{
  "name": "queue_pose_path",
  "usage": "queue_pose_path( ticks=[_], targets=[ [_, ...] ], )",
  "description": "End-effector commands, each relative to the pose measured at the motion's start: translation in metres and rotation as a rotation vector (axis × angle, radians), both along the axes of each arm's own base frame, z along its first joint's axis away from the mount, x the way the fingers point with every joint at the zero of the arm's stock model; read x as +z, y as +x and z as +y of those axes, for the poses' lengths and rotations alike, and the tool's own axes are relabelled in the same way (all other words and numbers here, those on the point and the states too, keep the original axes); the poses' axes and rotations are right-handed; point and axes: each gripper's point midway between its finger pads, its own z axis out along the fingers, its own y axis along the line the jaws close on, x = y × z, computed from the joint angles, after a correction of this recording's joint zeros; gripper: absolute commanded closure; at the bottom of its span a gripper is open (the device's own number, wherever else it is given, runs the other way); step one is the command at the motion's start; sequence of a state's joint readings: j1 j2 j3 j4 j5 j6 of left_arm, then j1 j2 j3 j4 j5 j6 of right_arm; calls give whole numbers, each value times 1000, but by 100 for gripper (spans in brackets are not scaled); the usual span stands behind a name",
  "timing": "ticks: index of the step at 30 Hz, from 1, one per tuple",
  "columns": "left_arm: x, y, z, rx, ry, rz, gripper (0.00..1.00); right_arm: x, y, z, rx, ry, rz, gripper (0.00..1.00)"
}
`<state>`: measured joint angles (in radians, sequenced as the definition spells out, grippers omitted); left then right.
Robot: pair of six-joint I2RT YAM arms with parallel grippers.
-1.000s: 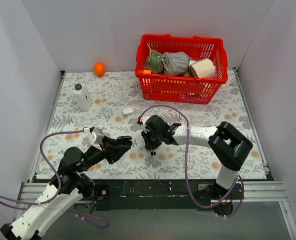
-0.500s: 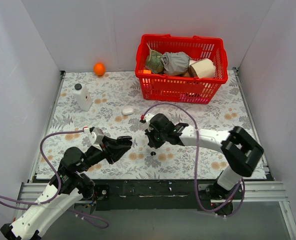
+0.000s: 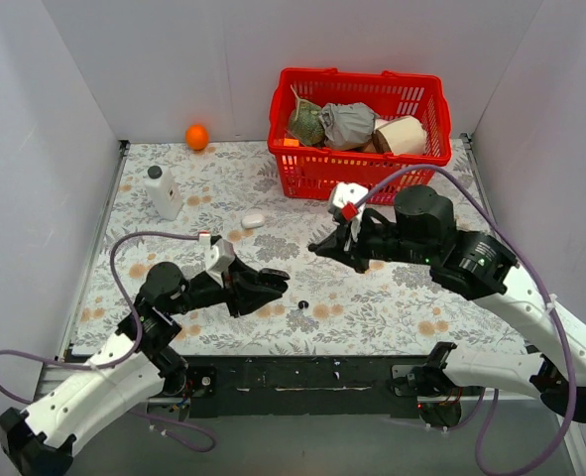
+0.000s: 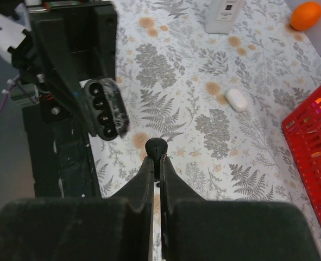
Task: Insert the wireless bluetooth earbuds into the charging case
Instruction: Place the earbud in the charging case.
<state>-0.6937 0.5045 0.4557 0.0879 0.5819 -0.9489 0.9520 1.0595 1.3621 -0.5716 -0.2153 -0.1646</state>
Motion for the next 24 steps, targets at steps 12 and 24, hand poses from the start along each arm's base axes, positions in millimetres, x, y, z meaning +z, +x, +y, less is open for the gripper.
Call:
queue_pose_path(
  ticks=[12,24],
  targets=[
    [33,-28,-33,-411,11,-148,100,-18,-70,-8,257,-14,58,99],
    [30,-16,-35,-349,5,-167,100,-7,-81,21,317,74,86,99]
  ],
)
